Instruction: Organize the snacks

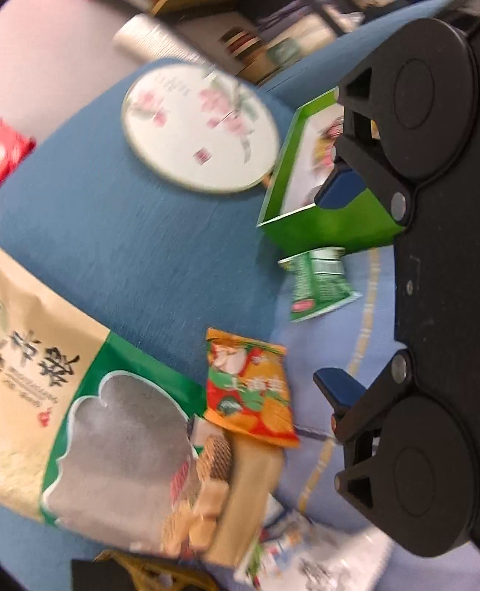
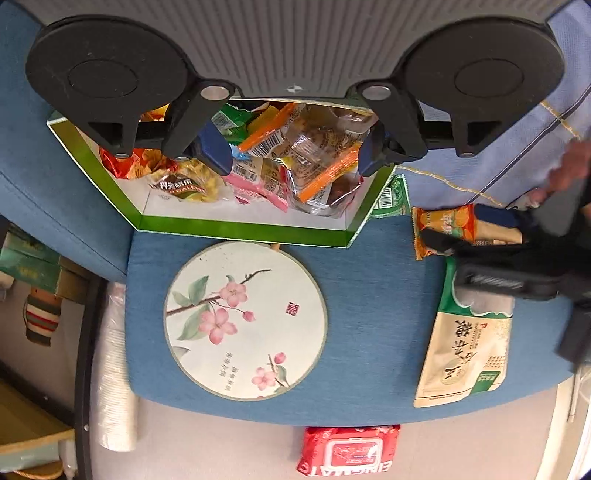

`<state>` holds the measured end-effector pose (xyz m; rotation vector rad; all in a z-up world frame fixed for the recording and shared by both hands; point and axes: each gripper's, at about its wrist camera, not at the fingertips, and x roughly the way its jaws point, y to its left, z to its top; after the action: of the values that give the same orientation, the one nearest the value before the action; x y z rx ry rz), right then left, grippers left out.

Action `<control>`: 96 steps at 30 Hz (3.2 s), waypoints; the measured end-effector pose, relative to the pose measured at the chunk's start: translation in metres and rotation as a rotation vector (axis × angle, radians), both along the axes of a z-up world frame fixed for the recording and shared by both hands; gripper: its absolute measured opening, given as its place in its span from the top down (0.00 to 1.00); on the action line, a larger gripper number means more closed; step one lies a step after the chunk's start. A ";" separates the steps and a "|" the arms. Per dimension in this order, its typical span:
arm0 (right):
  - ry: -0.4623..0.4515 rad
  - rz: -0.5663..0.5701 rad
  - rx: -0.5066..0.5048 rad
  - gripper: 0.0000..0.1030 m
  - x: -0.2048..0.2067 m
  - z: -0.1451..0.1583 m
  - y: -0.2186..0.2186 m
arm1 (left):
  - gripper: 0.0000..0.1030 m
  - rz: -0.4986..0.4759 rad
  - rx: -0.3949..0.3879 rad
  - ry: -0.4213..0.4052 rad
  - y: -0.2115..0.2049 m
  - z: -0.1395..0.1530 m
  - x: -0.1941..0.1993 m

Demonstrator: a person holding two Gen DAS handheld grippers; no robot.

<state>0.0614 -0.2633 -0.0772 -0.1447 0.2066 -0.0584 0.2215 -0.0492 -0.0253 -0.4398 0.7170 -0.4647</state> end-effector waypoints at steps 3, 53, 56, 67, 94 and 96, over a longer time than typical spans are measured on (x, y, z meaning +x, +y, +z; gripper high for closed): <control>-0.003 0.005 0.025 0.00 0.000 0.001 -0.003 | 0.00 0.026 -0.027 0.060 -0.012 -0.007 0.030; 0.340 0.475 -0.038 0.25 0.000 -0.041 0.094 | 0.00 -0.056 0.058 -0.179 0.084 0.002 -0.079; 0.350 0.477 -0.012 0.24 0.003 -0.040 0.091 | 0.00 -0.003 0.088 -0.163 0.071 0.008 -0.037; 0.391 0.474 0.024 0.21 0.009 -0.039 0.090 | 0.25 0.055 0.308 -0.220 0.007 -0.009 0.032; 0.366 0.446 0.007 0.13 0.006 -0.037 0.087 | 0.00 0.014 0.274 -0.051 0.022 -0.027 0.002; 0.370 0.444 0.010 0.14 0.007 -0.038 0.087 | 0.00 0.006 0.318 -0.084 0.014 -0.029 0.004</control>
<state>0.0687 -0.1764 -0.1148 -0.1877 0.5386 0.4143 0.2252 -0.0354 -0.0543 -0.1227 0.6934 -0.3537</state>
